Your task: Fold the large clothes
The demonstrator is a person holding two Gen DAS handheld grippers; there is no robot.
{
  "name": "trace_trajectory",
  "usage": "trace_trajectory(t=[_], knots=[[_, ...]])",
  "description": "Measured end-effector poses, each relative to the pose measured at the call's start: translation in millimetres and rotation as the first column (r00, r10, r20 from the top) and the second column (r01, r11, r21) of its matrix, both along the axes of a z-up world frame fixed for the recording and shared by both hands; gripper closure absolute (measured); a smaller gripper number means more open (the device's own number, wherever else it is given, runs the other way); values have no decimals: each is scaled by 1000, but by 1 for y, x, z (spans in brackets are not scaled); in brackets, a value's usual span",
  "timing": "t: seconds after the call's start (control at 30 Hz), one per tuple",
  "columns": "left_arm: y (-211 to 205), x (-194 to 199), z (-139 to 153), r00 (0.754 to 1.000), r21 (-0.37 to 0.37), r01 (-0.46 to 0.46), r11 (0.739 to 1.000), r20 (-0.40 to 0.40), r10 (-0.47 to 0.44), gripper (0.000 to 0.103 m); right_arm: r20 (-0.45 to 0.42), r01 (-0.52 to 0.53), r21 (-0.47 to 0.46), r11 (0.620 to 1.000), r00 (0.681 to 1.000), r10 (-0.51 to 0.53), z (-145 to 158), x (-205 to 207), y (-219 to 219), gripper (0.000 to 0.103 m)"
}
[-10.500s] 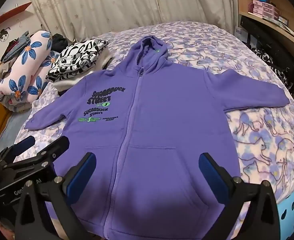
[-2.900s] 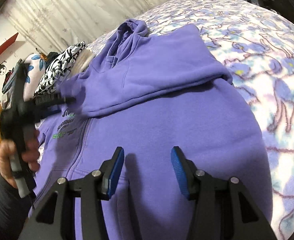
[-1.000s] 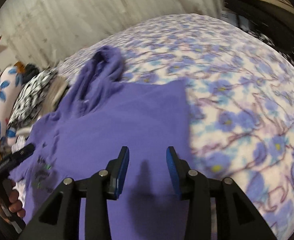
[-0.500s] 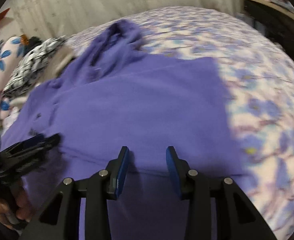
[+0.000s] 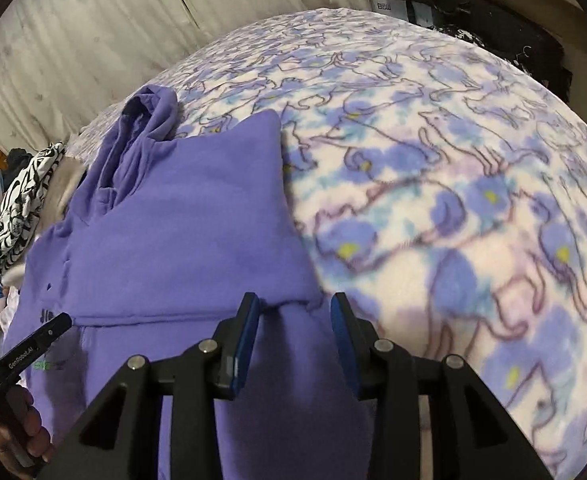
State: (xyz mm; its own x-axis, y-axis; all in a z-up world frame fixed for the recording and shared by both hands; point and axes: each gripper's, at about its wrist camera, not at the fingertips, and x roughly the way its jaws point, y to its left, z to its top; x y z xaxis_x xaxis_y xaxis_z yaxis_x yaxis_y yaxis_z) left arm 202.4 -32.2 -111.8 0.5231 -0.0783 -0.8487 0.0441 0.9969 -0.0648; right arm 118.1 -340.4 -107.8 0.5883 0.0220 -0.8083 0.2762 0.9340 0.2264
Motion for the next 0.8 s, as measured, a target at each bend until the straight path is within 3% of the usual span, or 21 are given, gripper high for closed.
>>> trace_trajectory(t=[0.13, 0.27, 0.8], knots=[[-2, -19, 14, 1000, 13, 6, 1000, 20, -6, 39, 5, -12, -20, 1000, 1000, 12, 6, -9, 13, 66], [-2, -34, 24, 1000, 2, 11, 1000, 17, -11, 39, 4, -37, 38, 999, 999, 37, 10, -19, 19, 66], [20, -121, 49, 1000, -12, -1, 1000, -13, 1, 39, -8, -129, 72, 989, 992, 130, 27, -72, 69, 66]])
